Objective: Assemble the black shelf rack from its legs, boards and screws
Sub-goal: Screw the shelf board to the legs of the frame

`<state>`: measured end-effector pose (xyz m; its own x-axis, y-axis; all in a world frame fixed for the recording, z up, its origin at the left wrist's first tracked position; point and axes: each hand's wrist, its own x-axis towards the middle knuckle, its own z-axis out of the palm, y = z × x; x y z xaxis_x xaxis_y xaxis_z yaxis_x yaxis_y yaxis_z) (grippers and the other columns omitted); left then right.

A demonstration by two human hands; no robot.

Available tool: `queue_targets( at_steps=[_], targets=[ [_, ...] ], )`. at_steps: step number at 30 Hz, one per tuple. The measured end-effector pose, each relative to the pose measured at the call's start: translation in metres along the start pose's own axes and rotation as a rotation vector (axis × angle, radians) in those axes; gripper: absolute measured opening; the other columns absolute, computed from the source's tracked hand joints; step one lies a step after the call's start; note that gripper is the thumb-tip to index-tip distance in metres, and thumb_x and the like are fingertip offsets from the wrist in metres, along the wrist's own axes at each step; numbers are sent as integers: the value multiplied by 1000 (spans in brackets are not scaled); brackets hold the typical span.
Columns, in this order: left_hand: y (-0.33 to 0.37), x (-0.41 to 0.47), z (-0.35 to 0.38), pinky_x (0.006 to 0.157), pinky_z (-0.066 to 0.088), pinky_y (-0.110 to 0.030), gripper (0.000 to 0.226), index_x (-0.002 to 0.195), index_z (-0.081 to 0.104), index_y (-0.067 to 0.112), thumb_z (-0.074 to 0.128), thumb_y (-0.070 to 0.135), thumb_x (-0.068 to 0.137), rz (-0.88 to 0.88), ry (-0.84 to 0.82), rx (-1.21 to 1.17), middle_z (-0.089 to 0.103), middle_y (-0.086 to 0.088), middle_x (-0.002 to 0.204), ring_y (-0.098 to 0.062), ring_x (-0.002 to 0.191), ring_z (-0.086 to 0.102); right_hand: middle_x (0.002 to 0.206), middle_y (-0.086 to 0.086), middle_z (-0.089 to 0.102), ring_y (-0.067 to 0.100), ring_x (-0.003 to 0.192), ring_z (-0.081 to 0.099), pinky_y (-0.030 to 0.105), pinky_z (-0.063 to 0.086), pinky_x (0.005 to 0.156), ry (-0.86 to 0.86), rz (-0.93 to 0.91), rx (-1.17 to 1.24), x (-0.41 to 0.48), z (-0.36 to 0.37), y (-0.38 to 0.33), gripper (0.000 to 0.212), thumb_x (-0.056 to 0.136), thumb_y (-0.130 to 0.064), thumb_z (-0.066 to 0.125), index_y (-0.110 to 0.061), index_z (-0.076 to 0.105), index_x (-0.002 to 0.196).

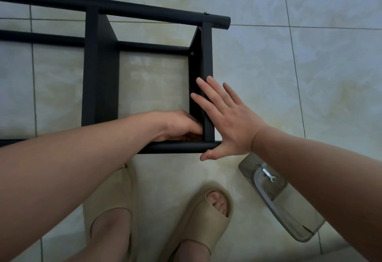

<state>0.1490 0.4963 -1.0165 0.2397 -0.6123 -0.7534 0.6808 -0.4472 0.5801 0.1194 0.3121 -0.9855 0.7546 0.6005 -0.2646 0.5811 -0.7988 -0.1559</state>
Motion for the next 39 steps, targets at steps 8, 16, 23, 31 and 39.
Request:
queue_targets(
  at_steps=[8, 16, 23, 31, 39],
  targets=[
    [0, 4, -3, 79, 54, -33, 16, 95, 66, -2, 57, -11, 85, 15, 24, -27, 64, -15, 80, -24, 78, 66, 169, 15, -2, 33, 157, -6, 59, 12, 124, 6, -4, 1, 0, 1, 0, 132, 67, -99, 37, -8, 18, 160],
    [-2, 4, 0, 77, 53, -33, 13, 88, 67, 3, 58, -6, 86, 7, 11, -60, 68, -9, 76, -24, 77, 66, 169, 15, -2, 33, 157, -6, 60, 13, 123, 7, -4, 3, 0, 1, 0, 133, 67, -99, 38, -7, 19, 160],
    [0, 6, -1, 87, 54, -38, 16, 89, 65, 1, 56, -12, 86, 5, 40, -57, 64, -15, 83, -27, 84, 65, 169, 15, -2, 33, 157, -6, 60, 13, 124, 4, 0, 3, 0, 1, 0, 133, 66, -99, 38, -7, 19, 160],
    [-2, 4, -2, 69, 57, -27, 16, 91, 67, 1, 55, -9, 87, 9, -28, -133, 69, -11, 78, -21, 74, 69, 169, 16, -1, 33, 157, -5, 59, 13, 124, 2, -1, 6, 0, 0, -1, 131, 67, -98, 39, -7, 19, 160],
    [0, 6, -2, 71, 53, -31, 17, 95, 62, 2, 57, -10, 84, -2, 38, -33, 59, -16, 82, -26, 79, 62, 169, 16, -2, 33, 157, -6, 59, 12, 124, 0, -4, 3, 0, 0, 0, 131, 68, -98, 38, -8, 19, 160]
  ],
)
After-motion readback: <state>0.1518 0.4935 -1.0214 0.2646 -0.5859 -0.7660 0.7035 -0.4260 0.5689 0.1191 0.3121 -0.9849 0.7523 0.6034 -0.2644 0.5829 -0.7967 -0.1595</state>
